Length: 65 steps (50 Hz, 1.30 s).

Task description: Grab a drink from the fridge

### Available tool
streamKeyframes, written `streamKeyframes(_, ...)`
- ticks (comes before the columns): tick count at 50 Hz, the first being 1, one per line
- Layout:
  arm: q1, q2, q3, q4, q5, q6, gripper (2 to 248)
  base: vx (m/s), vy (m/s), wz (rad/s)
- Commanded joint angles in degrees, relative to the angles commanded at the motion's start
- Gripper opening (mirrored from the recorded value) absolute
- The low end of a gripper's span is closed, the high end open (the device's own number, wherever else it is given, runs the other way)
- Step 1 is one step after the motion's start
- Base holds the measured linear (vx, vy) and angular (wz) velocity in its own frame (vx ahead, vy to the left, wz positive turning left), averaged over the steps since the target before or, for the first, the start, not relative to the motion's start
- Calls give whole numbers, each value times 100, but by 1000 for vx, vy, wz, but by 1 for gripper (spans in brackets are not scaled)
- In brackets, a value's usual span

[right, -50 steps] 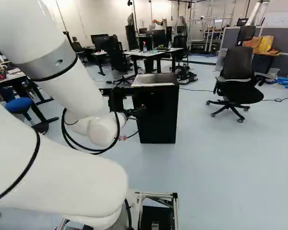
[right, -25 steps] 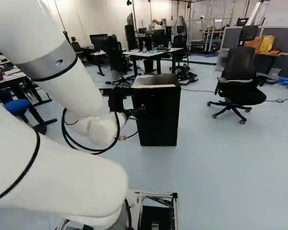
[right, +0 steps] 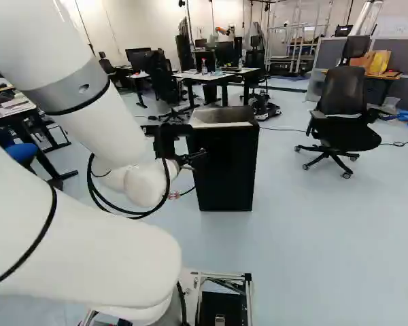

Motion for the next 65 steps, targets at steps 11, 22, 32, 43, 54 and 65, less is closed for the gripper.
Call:
streamKeyframes(11,0,0,0,0,0,0,247,93,35,-12)
streamKeyframes(22,0,0,0,0,0,0,247,87,35,-14)
streamKeyframes(32,0,0,0,0,0,0,247,72,43,-15)
streamKeyframes(43,0,0,0,0,0,0,247,65,46,-14)
streamKeyframes(54,0,0,0,0,0,0,247,57,46,-9)
streamKeyframes(65,0,0,0,0,0,0,247,56,50,-10)
